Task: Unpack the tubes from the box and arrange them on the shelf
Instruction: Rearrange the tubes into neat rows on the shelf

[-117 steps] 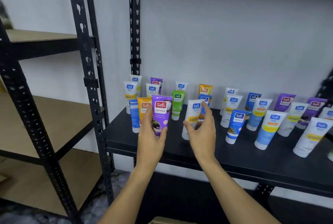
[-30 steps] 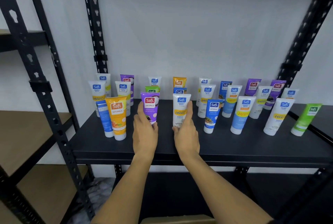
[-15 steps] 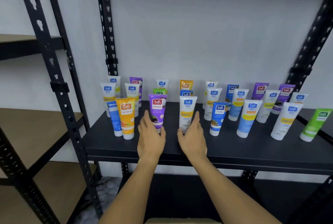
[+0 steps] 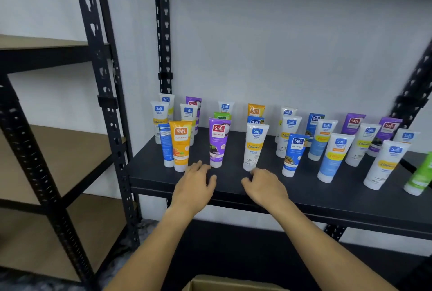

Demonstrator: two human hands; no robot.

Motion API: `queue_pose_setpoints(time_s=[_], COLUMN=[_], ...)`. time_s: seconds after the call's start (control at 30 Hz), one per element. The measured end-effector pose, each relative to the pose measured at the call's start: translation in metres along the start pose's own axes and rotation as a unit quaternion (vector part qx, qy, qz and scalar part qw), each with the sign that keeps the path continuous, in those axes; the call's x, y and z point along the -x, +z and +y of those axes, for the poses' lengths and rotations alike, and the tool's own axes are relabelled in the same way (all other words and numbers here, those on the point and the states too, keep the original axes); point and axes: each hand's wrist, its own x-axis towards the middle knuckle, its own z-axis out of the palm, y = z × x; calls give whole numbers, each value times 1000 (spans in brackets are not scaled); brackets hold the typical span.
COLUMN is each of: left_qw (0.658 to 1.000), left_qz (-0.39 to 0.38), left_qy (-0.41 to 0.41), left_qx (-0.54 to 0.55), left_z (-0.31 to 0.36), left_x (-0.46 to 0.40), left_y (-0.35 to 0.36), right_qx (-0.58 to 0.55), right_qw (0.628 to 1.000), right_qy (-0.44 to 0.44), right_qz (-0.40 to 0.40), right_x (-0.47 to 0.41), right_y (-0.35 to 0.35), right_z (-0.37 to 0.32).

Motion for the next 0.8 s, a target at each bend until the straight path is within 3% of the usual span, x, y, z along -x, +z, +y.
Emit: queue_pose_setpoints(time_s=[0.2, 0.4, 0.47, 0.6, 0.8], left_qw=[982, 955, 943, 912, 923], left_qz=[152, 228, 220, 130, 25], left_qy=[24, -8, -21, 3, 1], left_qx=[108, 190, 249, 389, 385], left_z=[-27, -59, -63, -70, -98], left_x=[4, -5, -7, -13, -38], left_y=[-55, -79, -82, -82, -77], right_qx=[-121, -197, -240, -274, -300], right_qw=[986, 953, 938, 924, 914], right_qy=[-107, -199, -207, -204, -203], right_qz=[37, 118, 141, 175, 183], right_x=[13, 10, 6, -1, -13], right_y=[-24, -6, 5, 26, 52], right_z=[-61, -119, -134, -150, -154])
